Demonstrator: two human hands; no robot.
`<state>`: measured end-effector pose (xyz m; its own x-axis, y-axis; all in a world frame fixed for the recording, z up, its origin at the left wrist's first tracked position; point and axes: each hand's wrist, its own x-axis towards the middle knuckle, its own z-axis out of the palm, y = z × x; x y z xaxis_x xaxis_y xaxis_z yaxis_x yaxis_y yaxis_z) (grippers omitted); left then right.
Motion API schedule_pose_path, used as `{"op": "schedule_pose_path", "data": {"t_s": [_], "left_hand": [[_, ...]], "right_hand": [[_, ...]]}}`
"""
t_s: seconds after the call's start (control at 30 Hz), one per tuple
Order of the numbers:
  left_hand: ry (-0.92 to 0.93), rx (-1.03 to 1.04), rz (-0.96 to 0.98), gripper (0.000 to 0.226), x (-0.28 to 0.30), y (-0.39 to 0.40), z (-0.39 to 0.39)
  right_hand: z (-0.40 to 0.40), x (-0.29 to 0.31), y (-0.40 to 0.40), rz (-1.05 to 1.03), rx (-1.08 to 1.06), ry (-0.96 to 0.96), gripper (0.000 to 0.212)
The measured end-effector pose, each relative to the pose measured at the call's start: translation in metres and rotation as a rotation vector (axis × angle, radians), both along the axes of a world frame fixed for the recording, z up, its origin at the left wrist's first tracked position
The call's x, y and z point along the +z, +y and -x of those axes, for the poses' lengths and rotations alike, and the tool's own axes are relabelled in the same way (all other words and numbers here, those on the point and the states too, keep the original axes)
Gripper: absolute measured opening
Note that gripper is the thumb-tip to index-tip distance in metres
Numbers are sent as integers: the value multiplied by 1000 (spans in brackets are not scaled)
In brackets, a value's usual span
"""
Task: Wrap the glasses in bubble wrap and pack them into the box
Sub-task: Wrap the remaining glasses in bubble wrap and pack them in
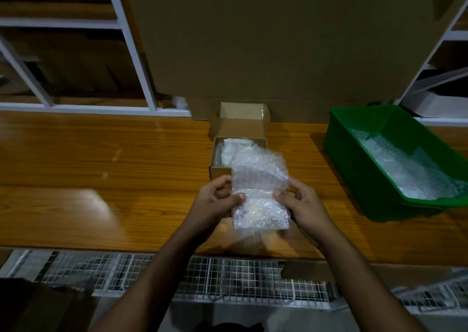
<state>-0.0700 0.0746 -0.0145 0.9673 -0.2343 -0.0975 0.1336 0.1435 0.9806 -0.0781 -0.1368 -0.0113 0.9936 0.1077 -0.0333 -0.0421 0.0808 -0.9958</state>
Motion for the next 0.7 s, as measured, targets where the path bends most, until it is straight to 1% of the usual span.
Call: {"op": "schedule_pose_path", "data": {"t_s": [0.1, 0.13, 0.23, 0.3, 0.33, 0.4, 0.5, 0.53, 0.57, 0.6, 0.67, 0.7], "left_hand": [[7, 23, 34, 13, 6, 0, 0], [29, 23, 48, 13, 9, -2, 1], [106, 25, 141, 21, 13, -4, 3], [162, 18, 204, 15, 12, -6, 2], [205, 14, 217, 16, 10, -6, 3], [299, -12, 198, 28, 8, -7, 4], [300, -10, 102, 27, 3, -8, 4], [289, 7, 87, 32, -1, -7, 4], [272, 19, 80, 37, -4, -6, 4], [248, 25, 70, 41, -6, -6, 3], [197, 41, 37, 42, -8, -6, 4], [170, 48, 12, 41, -9, -6, 4]], "right_hand": [[0, 5, 3, -106, -36, 44, 30], [2, 7, 4, -122, -33, 55, 30], [2, 8, 5, -136, -4, 58, 36], [0, 8, 6, -135, -17, 35, 41], [-1, 5, 6, -105, -31, 13, 43], [-3, -1, 6, 25, -82, -62, 46], [-3, -13, 2, 284, -108, -195, 57], [-2, -15, 3, 317, -129, -202, 57], [-2, -17, 4, 293, -148, -181, 52], [0, -16, 5, 228, -167, -133, 45], [5, -11, 9, 43, -164, 60, 29], [7, -8, 8, -24, -118, 180, 32]]}}
